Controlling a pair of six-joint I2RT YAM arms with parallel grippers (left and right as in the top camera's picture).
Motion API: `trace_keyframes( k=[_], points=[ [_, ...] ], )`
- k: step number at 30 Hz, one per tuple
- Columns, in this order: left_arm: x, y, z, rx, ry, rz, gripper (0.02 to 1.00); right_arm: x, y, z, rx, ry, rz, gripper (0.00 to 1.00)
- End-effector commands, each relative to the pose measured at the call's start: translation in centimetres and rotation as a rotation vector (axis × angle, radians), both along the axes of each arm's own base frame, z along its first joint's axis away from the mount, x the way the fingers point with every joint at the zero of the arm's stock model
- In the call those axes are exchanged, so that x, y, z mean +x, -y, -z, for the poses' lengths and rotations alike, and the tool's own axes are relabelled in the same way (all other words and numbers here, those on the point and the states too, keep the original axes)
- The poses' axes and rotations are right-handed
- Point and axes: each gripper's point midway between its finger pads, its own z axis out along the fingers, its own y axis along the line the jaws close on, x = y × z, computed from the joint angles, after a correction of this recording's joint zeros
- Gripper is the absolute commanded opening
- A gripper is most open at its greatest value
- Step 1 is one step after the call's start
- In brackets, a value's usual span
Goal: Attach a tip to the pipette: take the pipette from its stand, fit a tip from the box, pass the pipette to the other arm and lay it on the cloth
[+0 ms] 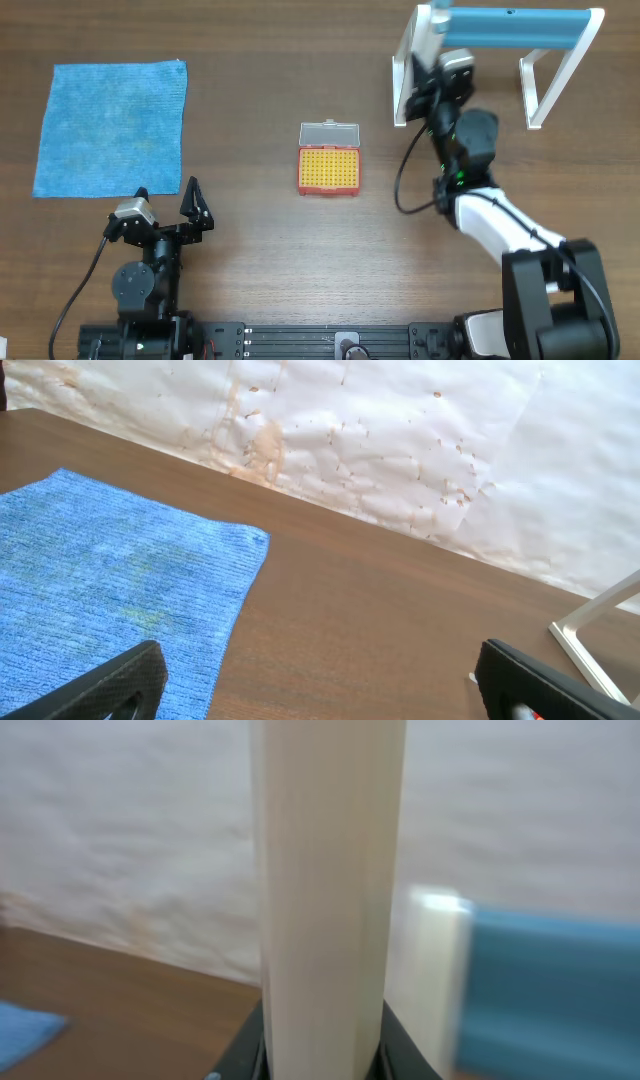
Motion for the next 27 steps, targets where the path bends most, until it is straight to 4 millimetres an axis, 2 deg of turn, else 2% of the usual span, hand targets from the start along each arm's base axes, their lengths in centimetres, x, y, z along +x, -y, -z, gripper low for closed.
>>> trace_keyframes(
  k=[1,4,7,14,16,20,24,27],
  points=[
    [0.0,-0.3,0.1,0.007,-0.002,-0.017,1.000,-5.9,-6.8,0.7,0.035,0.054,-0.307,0.082],
    [0.0,-0.3,0.1,0.007,-0.002,-0.017,0.998,-7.6,-8.4,1.1,0.111,0.034,-0.372,0.082],
    [0.0,-0.3,0.1,0.007,-0.002,-0.017,0.998,-8.5,-10.2,1.2,0.117,0.052,-0.423,0.082],
    [0.0,-0.3,0.1,0.007,-0.002,-0.017,1.000,-9.6,-14.0,4.3,0.091,0.009,-0.507,0.082],
    [0.0,-0.3,0.1,0.007,-0.002,-0.017,1.000,-9.1,-14.1,5.5,0.054,0.003,-0.485,0.082],
    [0.0,-0.3,0.1,0.007,-0.002,-0.017,1.000,-7.9,-13.2,6.4,0.060,-0.024,-0.405,0.082],
    [0.0,-0.3,0.1,0.007,-0.001,-0.017,1.000,-7.7,-13.6,8.1,0.048,-0.063,-0.407,0.082],
    [0.0,-0.3,0.1,0.007,-0.002,-0.017,0.998,-7.0,-13.9,8.6,0.046,-0.070,-0.407,0.082]
  ],
)
